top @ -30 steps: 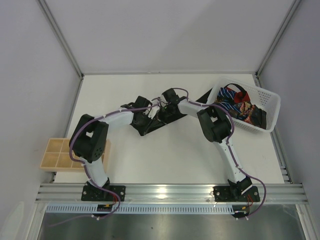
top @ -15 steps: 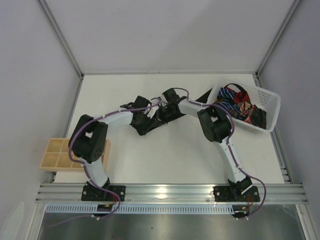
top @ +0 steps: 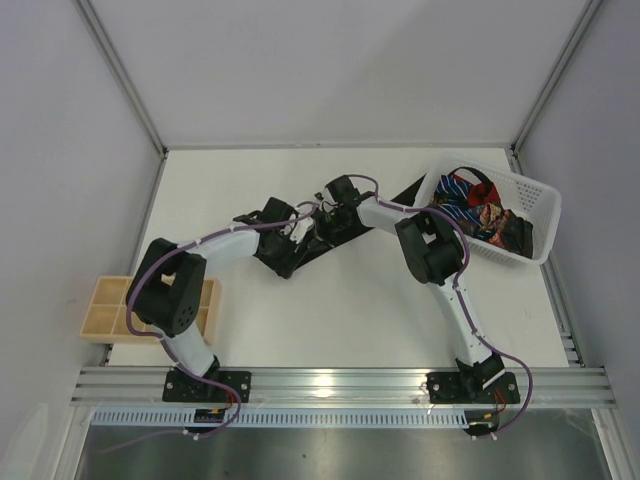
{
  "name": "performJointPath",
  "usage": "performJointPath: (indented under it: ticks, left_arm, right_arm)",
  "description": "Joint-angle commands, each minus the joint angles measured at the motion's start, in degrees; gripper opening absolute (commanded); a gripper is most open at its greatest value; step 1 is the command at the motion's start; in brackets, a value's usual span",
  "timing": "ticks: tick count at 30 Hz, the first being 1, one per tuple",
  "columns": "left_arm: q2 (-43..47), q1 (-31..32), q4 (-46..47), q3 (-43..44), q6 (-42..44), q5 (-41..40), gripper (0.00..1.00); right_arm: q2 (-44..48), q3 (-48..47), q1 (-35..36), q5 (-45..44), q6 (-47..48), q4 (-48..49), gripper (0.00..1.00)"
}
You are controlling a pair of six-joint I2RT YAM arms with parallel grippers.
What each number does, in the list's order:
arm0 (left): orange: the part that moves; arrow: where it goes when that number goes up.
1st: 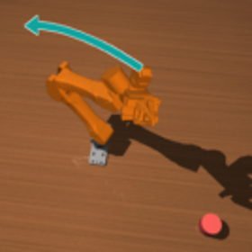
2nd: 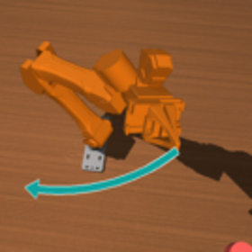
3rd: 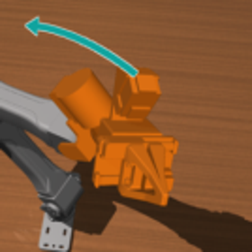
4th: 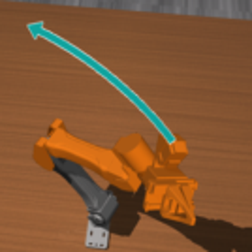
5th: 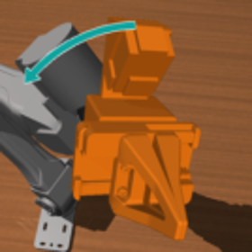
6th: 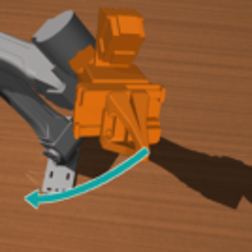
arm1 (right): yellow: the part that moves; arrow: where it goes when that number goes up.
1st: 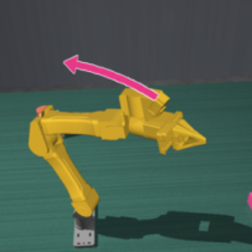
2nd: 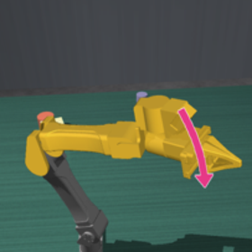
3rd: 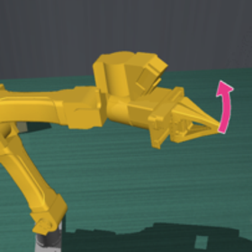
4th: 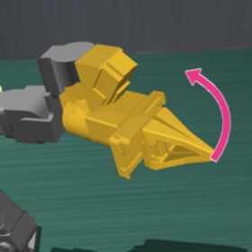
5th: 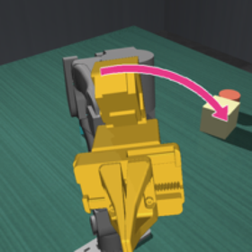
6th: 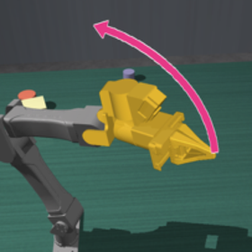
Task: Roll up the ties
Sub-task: Roll the tie
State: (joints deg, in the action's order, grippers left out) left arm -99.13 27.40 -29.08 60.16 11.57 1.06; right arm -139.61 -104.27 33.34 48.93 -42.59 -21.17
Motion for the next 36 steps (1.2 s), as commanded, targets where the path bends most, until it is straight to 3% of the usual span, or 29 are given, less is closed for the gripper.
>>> performJointPath:
  ticks: [1,15,22,31,36]
  left_arm:
    - [4.5,-0.7,-0.2,-0.2,0.6,3.7,0.75]
    - [0.1,-2.6,-2.0,2.1,1.6,9.4,0.77]
    - [-0.9,-2.6,-0.9,0.4,1.3,6.8,0.75]
    - [-1.3,-1.9,-1.2,0.4,1.0,4.0,0.6]
    - [-1.8,-1.9,-1.7,1.4,1.2,4.0,0.46]
  right_arm:
    - [1.4,-2.2,-0.2,1.6,0.1,-0.3,0.05]
    - [1.7,-2.1,-0.3,1.5,0.0,0.1,0.04]
    - [1.5,-2.5,-0.3,1.7,-0.7,0.7,0.04]
    - [1.1,-3.2,-0.5,1.7,-0.7,0.3,0.04]
    - [0.8,-3.7,-0.5,1.7,-0.7,0.2,0.03]
